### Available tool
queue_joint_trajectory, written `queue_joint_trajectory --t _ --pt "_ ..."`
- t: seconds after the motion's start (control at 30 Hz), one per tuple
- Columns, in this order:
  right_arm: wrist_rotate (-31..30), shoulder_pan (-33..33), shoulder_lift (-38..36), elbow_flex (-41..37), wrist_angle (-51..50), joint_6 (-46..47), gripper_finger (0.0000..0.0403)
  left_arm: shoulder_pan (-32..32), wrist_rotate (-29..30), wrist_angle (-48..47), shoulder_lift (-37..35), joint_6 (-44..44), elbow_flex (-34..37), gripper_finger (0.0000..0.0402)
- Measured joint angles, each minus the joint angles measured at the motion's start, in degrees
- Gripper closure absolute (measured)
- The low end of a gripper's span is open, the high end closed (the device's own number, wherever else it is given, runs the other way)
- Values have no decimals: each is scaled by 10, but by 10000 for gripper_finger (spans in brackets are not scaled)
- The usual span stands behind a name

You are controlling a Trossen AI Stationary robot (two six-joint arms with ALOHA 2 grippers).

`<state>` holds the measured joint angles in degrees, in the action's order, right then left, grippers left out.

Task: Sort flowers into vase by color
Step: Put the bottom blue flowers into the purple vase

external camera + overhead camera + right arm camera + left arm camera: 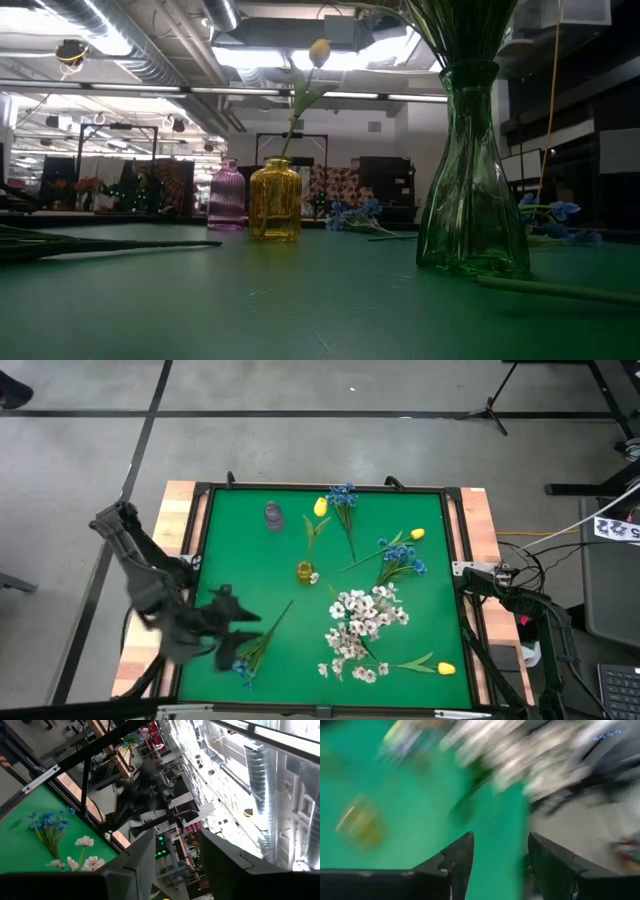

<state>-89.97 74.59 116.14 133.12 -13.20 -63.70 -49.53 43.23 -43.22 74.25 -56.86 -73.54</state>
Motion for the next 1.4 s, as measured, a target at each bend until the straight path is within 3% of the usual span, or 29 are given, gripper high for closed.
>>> queue_joint_trajectory --t 0.1,0.17,0.47,0.8,0.97,1.17,1.4 --pt "0 0 0 0 -9 0 251 31 -34 -100 10 -142 37 219" --pt "0 0 0 0 -13 0 251 51 -72 -105 10 -170 69 219" --pt "0 -21 0 0 -60 4 251 140 -250 42 12 -93 187 219" --pt "0 -91 -20 0 -191 16 251 167 -289 104 13 -130 265 219" --pt "0 -124 -68 0 -320 126 251 167 -309 145 18 -129 280 219" --pt "9 -167 -124 0 -528 344 251 168 -350 153 54 -122 280 219" --pt "137 -219 -141 0 -699 524 251 183 -367 153 106 -122 281 219"
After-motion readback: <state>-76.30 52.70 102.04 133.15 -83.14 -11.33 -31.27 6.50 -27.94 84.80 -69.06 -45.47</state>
